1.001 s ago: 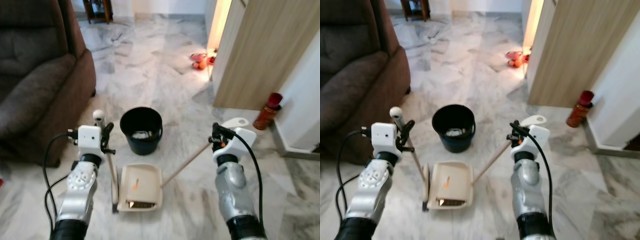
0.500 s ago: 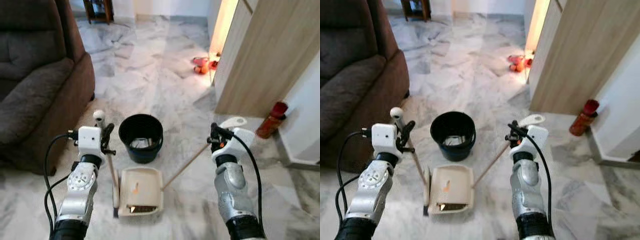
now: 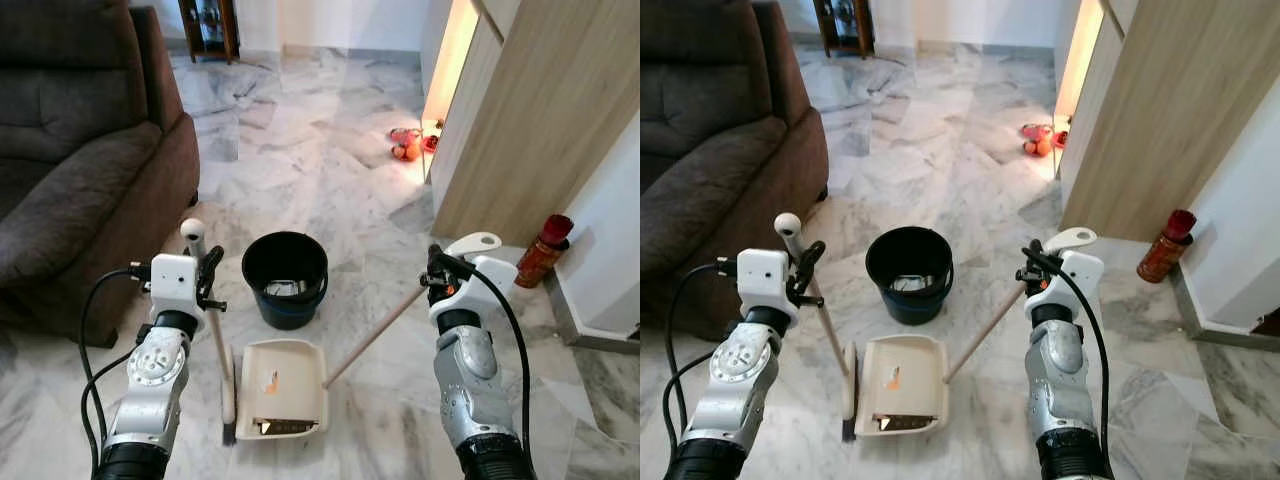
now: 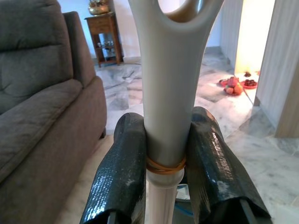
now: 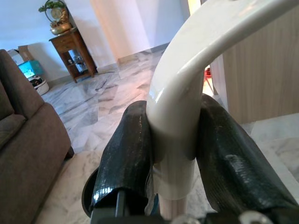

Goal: Sweep floor

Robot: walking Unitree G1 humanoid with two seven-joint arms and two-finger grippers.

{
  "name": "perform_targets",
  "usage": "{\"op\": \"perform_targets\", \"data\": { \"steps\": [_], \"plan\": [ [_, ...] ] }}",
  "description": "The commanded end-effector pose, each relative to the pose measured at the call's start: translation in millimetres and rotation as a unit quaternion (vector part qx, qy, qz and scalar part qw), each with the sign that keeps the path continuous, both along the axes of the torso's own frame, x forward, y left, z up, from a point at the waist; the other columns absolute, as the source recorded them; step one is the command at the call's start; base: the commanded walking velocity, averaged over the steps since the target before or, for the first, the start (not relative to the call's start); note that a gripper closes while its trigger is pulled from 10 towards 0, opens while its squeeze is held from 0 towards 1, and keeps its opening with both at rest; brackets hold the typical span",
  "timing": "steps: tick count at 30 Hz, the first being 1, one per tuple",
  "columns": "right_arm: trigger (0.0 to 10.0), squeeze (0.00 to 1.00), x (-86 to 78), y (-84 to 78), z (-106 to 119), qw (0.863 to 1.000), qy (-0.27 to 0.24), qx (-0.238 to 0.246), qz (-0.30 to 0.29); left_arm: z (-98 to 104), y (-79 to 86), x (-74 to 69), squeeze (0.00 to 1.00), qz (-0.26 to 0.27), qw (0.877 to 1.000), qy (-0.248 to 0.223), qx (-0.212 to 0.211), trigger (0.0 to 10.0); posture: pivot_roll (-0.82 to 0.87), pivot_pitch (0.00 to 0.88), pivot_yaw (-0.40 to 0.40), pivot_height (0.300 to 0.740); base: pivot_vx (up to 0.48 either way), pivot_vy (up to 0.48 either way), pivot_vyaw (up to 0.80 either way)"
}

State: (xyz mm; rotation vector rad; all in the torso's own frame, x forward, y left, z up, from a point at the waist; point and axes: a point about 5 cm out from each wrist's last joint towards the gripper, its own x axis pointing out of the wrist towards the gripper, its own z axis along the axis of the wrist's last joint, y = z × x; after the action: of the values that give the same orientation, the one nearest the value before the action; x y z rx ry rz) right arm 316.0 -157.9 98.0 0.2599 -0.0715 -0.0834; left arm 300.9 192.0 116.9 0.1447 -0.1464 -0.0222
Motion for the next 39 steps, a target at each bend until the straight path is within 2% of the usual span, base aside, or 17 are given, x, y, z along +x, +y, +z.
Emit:
{"op": "perform_targets", "data": {
  "steps": [1,6,11,14,22,30,39],
  "plan": [
    [10.0,0.00,3.0,-1.0,17.9,0.999,-0.038,0.003,-0.002,8.8,-1.2,-1.4,0.00,-0.007,0.999,-0.026,0.021,10.0,-0.01,0.095,0.003,0.740,0.000,0.000,0.00],
    [10.0,0.00,3.5,-2.1,24.4,0.999,-0.050,-0.007,-0.001,3.2,-1.1,-4.5,0.00,-0.011,0.999,-0.021,0.041,10.0,-0.01,0.097,0.002,0.740,0.000,0.000,0.00],
    [10.0,0.00,3.6,-7.2,35.9,0.997,-0.071,-0.007,-0.003,-10.8,1.2,-7.8,0.00,-0.016,0.997,-0.002,0.073,10.0,0.00,0.097,0.003,0.740,0.000,0.000,0.00],
    [10.0,0.00,2.0,-7.5,46.1,0.996,-0.089,-0.010,0.007,-13.9,4.3,-7.7,0.00,-0.008,0.998,0.006,0.069,10.0,-0.01,0.098,0.003,0.740,0.000,0.000,0.00],
    [10.0,0.00,-3.7,-9.8,56.1,0.994,-0.104,-0.022,0.017,-16.7,6.3,-5.9,0.00,-0.001,0.998,0.011,0.069,10.0,-0.01,0.100,0.003,0.740,0.000,0.000,0.00],
    [10.0,0.00,-15.3,-8.1,73.5,0.990,-0.130,-0.035,0.037,-20.1,6.5,-5.8,0.00,0.001,0.997,0.011,0.072,10.0,-0.01,0.100,0.003,0.740,0.000,0.000,0.00],
    [10.0,0.00,-20.9,-16.0,97.4,0.986,-0.160,-0.037,0.020,-20.3,4.3,-5.4,0.00,-0.002,0.997,0.007,0.071,10.0,-0.01,0.095,0.004,0.740,0.000,0.000,0.00]
  ]
}}
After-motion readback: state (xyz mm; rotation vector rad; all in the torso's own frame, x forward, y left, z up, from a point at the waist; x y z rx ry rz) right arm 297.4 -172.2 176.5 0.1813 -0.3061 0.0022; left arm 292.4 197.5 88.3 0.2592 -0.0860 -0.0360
